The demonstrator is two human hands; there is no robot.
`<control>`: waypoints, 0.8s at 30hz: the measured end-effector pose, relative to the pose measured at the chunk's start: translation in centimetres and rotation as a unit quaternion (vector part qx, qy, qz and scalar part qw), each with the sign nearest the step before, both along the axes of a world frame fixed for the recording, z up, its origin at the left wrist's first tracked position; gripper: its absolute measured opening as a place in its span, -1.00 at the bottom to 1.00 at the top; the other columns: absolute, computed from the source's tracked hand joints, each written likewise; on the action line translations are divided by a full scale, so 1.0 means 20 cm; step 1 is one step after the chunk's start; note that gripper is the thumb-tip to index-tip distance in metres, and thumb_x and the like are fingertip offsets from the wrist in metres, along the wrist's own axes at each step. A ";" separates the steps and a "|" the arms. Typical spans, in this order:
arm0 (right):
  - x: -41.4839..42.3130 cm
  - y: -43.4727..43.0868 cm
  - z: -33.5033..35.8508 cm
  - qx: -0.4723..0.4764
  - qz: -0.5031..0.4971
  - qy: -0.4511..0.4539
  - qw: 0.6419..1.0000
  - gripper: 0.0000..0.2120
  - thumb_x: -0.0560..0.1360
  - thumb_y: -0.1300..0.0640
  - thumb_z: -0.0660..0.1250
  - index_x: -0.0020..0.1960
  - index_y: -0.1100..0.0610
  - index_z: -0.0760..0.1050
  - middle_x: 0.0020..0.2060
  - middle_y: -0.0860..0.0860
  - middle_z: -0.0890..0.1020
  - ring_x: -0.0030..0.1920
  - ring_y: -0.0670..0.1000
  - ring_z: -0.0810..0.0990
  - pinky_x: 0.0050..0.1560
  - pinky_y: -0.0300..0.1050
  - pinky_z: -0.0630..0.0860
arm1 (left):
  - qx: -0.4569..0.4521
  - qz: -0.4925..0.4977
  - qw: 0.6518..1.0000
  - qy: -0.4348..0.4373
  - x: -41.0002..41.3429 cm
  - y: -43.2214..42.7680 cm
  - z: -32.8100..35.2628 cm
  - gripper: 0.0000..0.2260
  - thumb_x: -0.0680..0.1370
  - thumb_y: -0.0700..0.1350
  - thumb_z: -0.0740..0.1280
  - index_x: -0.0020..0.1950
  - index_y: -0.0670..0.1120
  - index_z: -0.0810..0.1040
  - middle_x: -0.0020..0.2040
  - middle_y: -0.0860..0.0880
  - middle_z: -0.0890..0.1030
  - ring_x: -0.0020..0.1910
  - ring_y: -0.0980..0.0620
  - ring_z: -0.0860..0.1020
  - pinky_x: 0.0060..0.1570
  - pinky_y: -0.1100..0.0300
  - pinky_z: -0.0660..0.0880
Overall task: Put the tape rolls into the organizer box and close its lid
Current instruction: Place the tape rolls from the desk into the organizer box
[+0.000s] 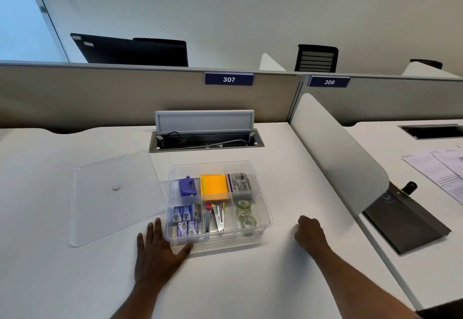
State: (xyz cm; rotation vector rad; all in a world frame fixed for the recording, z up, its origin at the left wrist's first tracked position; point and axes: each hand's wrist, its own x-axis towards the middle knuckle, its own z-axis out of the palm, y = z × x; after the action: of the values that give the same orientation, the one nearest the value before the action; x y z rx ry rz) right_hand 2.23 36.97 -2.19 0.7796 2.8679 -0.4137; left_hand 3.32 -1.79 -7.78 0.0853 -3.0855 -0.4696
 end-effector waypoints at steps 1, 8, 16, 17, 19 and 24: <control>-0.01 -0.01 0.00 -0.013 0.011 0.011 1.000 -0.80 0.48 0.24 0.13 0.03 0.18 0.48 -0.01 0.19 0.53 0.02 0.23 0.57 -0.03 -0.12 0.47 | 0.003 0.001 1.000 0.001 0.00 0.00 0.00 -0.07 0.35 0.51 0.02 0.52 -0.09 0.08 0.53 -0.13 0.16 0.52 -0.11 0.08 0.49 -0.13 -0.02; -0.17 -0.15 0.15 -0.066 0.130 0.112 0.983 -0.75 0.46 0.19 0.28 0.12 0.12 0.55 -0.06 0.21 0.62 0.02 0.20 0.59 0.06 -0.08 0.48 | 0.006 0.002 1.000 0.005 0.00 0.00 0.00 -0.07 0.35 0.51 0.02 0.52 -0.10 0.07 0.54 -0.12 0.14 0.53 -0.09 0.06 0.49 -0.11 -0.04; -0.28 -0.34 0.27 -0.111 0.298 0.118 0.941 -0.62 0.37 0.26 0.34 0.17 0.08 0.52 0.09 0.10 0.57 0.13 0.09 0.54 0.16 -0.15 0.46 | 0.005 0.005 1.000 0.007 0.00 0.01 0.01 -0.06 0.35 0.51 0.02 0.52 -0.10 0.05 0.54 -0.12 0.15 0.53 -0.09 0.06 0.49 -0.09 -0.05; -0.29 -0.36 0.28 -0.115 0.317 0.094 0.937 -0.62 0.37 0.26 0.34 0.18 0.09 0.52 0.12 0.10 0.55 0.16 0.08 0.53 0.19 -0.17 0.44 | 0.006 0.005 1.000 0.007 0.00 0.01 0.01 -0.06 0.35 0.51 0.02 0.52 -0.10 0.05 0.54 -0.12 0.14 0.53 -0.08 0.05 0.49 -0.09 -0.06; -0.29 -0.39 0.30 -0.117 0.364 0.027 0.923 -0.59 0.37 0.28 0.34 0.21 0.11 0.51 0.17 0.10 0.52 0.21 0.07 0.49 0.26 -0.17 0.40 | 0.005 0.006 1.000 0.007 0.00 0.01 0.01 -0.06 0.34 0.51 0.01 0.52 -0.10 0.06 0.54 -0.11 0.14 0.53 -0.08 0.04 0.49 -0.09 -0.07; -0.30 -0.43 0.32 -0.109 0.356 0.023 0.928 -0.65 0.39 0.31 0.30 0.17 0.20 0.54 0.16 0.16 0.57 0.18 0.14 0.51 0.25 -0.09 0.44 | 0.007 0.006 1.000 0.008 0.00 0.00 0.00 -0.06 0.35 0.52 0.03 0.52 -0.09 0.05 0.54 -0.10 0.13 0.53 -0.06 0.03 0.50 -0.08 -0.07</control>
State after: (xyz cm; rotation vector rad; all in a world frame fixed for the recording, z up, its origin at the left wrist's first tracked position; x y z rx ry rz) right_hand -3.80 28.46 4.15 -0.3202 2.8147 -0.6219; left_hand 3.32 -1.72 -7.76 0.0993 -3.0657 -0.4886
